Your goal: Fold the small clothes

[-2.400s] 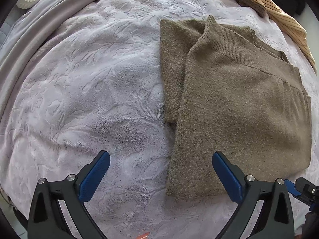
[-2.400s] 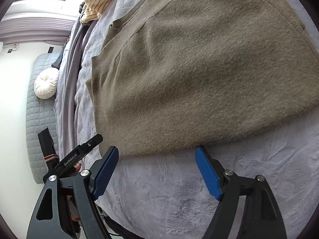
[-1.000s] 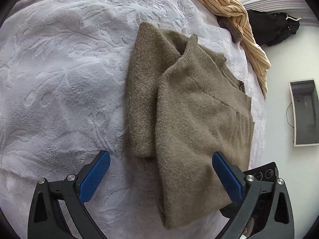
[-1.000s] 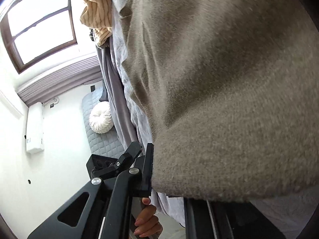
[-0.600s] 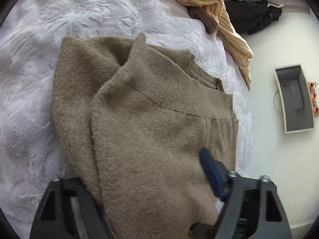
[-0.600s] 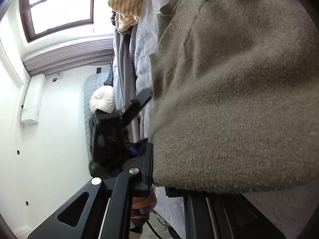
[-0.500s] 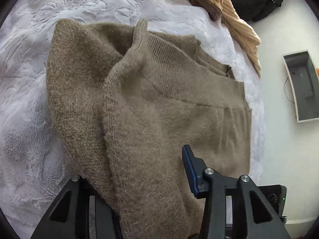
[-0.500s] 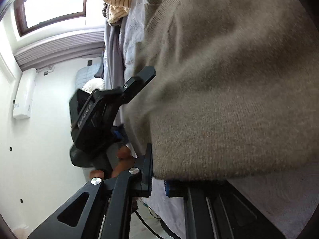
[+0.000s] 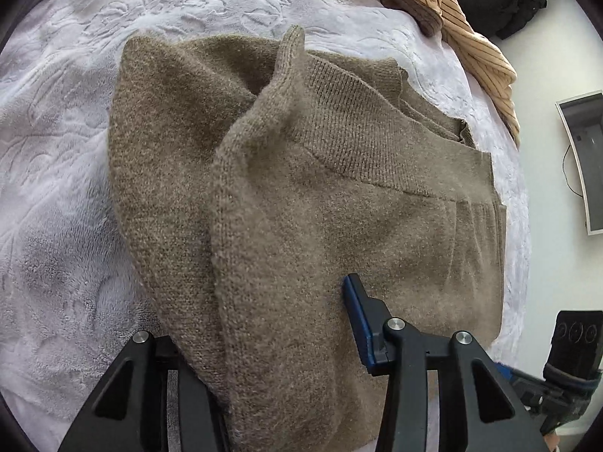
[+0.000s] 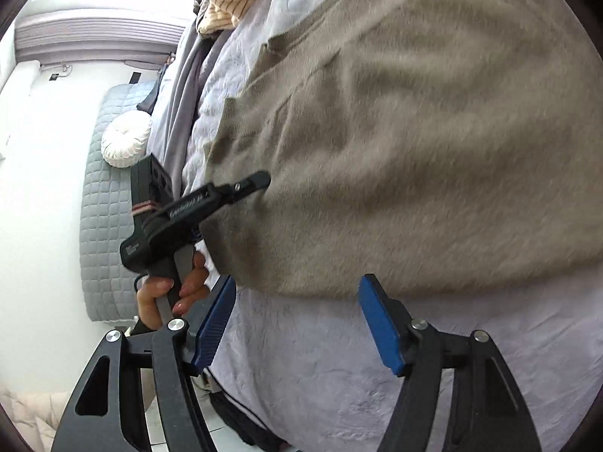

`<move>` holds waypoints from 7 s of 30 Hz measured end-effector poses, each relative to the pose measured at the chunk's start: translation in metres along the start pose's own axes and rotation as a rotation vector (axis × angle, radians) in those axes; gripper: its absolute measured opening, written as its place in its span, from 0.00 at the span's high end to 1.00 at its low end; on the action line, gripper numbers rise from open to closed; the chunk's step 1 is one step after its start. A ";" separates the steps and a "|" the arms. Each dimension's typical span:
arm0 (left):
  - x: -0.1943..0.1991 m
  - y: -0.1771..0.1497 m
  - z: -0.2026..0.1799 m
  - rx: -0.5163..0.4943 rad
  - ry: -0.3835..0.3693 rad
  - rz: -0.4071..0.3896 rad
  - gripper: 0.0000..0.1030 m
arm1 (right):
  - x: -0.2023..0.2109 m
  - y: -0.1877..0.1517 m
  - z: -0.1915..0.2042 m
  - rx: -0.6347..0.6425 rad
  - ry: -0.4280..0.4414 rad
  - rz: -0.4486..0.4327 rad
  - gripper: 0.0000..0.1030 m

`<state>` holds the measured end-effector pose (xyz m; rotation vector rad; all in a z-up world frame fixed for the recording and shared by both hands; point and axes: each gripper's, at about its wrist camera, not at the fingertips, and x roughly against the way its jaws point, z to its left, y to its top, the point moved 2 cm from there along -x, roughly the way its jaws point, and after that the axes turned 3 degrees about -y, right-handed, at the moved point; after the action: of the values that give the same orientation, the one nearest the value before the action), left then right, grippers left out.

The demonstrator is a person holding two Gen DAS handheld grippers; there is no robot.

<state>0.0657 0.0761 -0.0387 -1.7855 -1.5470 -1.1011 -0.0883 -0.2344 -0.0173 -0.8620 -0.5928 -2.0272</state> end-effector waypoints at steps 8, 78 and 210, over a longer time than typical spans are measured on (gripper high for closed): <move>-0.005 0.001 -0.004 0.011 0.033 -0.008 0.50 | 0.003 0.045 -0.001 0.095 -0.168 -0.103 0.83; -0.036 0.012 -0.173 -0.320 0.319 -0.211 0.00 | 0.109 0.115 -0.109 0.069 0.014 -0.294 0.87; -0.058 -0.012 -0.186 -0.202 0.300 -0.013 0.00 | 0.103 0.115 -0.150 0.014 -0.157 -0.148 0.85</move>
<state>0.0095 -0.1041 0.0093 -1.6434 -1.3087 -1.5001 -0.0891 -0.4491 -0.0263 -1.0008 -0.7776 -2.0975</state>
